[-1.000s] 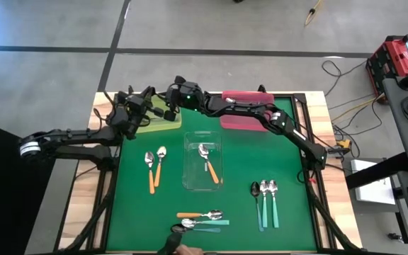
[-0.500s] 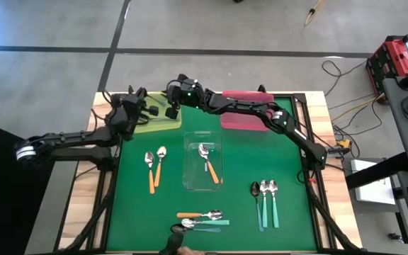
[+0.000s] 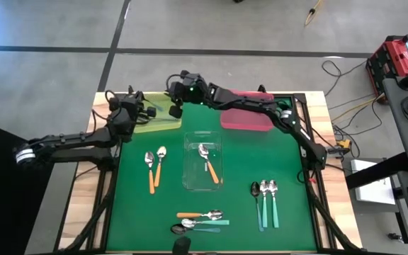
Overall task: Sort silverware by color (type)
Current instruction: Put the middle right blue spoon into the yellow bin
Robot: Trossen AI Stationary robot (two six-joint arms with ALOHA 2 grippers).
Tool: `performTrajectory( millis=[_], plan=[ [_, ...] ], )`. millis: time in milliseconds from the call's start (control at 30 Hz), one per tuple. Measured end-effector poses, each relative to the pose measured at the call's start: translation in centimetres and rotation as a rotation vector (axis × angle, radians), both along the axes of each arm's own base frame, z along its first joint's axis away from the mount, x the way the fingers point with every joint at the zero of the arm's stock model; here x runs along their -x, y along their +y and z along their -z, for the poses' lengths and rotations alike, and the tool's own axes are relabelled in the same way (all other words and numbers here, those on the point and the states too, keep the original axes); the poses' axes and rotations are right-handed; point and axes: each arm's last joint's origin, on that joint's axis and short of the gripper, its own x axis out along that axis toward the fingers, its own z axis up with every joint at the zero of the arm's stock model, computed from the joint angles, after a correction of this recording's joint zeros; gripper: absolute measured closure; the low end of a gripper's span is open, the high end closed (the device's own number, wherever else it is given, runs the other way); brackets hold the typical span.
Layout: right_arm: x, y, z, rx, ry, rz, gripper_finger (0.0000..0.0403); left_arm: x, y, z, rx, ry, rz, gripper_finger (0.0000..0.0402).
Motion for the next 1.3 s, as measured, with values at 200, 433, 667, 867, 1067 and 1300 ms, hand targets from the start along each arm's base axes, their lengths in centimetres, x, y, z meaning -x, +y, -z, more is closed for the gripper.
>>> performTrajectory(
  millis=[200, 433, 667, 867, 1067, 1300],
  plan=[
    [2.8, 1.2, -4.8, 0.01, 0.023, -0.06, 0.036, 0.2, 0.5, 0.3, -0.024, -0.067, 0.049, 0.0401],
    [6.5, 2.7, -9.6, 0.02, 0.043, -0.095, 0.036, 0.1, 1.6, 1.1, 0.011, -0.063, 0.009, 0.0401],
    [9.3, 3.8, -12.0, -0.032, 0.078, -0.118, 0.036, -0.4, 2.0, 1.8, 0.029, -0.075, 0.004, 0.0401],
    [9.9, 4.1, -11.8, -0.093, 0.133, -0.129, 0.036, -0.7, 2.2, 2.5, 0.056, -0.075, 0.002, 0.0401],
    [10.4, 4.5, -10.9, -0.172, 0.221, -0.169, 0.036, -0.8, 2.3, 2.8, 0.068, -0.068, 0.0, 0.0401],
    [12.0, 5.2, -10.2, -0.262, 0.378, -0.176, 0.036, -0.9, 2.4, 3.1, 0.079, -0.071, -0.003, 0.0401]
  ],
)
